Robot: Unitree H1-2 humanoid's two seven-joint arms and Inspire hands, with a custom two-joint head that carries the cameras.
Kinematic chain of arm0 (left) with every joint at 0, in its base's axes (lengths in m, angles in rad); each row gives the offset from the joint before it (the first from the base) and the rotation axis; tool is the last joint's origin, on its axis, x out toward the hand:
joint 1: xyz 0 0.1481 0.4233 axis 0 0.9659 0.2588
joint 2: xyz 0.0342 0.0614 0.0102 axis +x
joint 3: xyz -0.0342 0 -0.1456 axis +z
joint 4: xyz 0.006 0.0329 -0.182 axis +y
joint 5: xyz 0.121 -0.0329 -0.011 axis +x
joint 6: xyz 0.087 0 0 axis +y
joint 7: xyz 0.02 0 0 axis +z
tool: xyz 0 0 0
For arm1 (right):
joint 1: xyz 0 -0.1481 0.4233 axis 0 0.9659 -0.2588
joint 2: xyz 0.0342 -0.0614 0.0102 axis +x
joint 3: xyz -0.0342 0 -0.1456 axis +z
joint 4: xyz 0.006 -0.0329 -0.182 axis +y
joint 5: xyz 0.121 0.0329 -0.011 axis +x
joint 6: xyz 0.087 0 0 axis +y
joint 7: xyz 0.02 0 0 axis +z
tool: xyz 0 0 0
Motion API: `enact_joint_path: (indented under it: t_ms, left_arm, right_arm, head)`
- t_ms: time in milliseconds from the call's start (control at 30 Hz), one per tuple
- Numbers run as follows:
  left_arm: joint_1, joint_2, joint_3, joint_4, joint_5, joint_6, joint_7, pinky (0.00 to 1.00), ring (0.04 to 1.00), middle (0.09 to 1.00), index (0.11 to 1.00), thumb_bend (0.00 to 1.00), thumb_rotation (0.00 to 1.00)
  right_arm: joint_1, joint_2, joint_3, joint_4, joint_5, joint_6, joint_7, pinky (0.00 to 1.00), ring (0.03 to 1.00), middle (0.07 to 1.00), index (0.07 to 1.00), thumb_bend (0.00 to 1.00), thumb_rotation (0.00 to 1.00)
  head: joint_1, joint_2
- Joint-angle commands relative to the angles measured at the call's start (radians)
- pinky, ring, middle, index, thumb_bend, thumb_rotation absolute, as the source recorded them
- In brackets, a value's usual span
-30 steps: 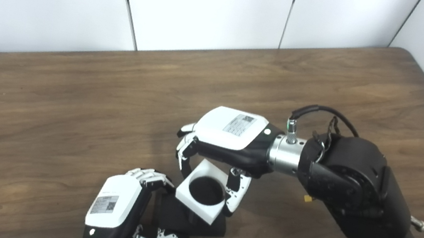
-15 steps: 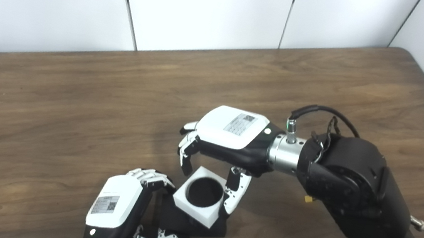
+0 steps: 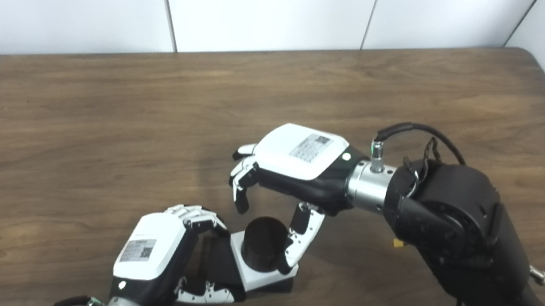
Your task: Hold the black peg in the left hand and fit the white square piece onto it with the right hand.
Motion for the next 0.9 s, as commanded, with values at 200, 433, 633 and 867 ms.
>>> enact_joint_path:
  t_ms: [200,433,633,867]
  left_arm:
    - [0.0,-0.003,-0.007,-0.006,0.004,0.003,-0.021,0.84,0.797,0.731,0.482,0.52,0.05]
    - [0.003,-0.01,0.006,-0.013,0.02,0.017,-0.016,0.83,0.778,0.716,0.488,0.52,0.07]
    - [-0.004,-0.009,0.022,-0.018,0.012,0.028,-0.033,0.82,0.773,0.741,0.696,0.96,0.28]
    - [-0.043,0.022,0.072,-0.082,-0.088,0.107,-0.198,0.88,0.857,0.86,0.887,1.0,0.46]
  right_arm:
    - [-0.043,0.001,-0.03,-0.029,0.008,0.024,0.021,0.84,0.927,0.814,0.64,1.0,0.37]
    - [-0.053,-0.007,-0.062,-0.046,0.009,0.042,0.024,0.84,0.928,0.81,0.653,1.0,0.4]
    - [-0.041,-0.016,-0.107,-0.05,0.039,0.057,-0.004,0.83,0.918,0.806,0.643,0.99,0.37]
    - [0.006,-0.04,-0.169,-0.049,0.057,0.076,-0.03,0.82,0.909,0.807,0.655,0.96,0.39]
  head:
    - [0.003,-0.001]
    - [0.004,-0.003]
    - [0.011,-0.008]
    - [0.022,-0.011]
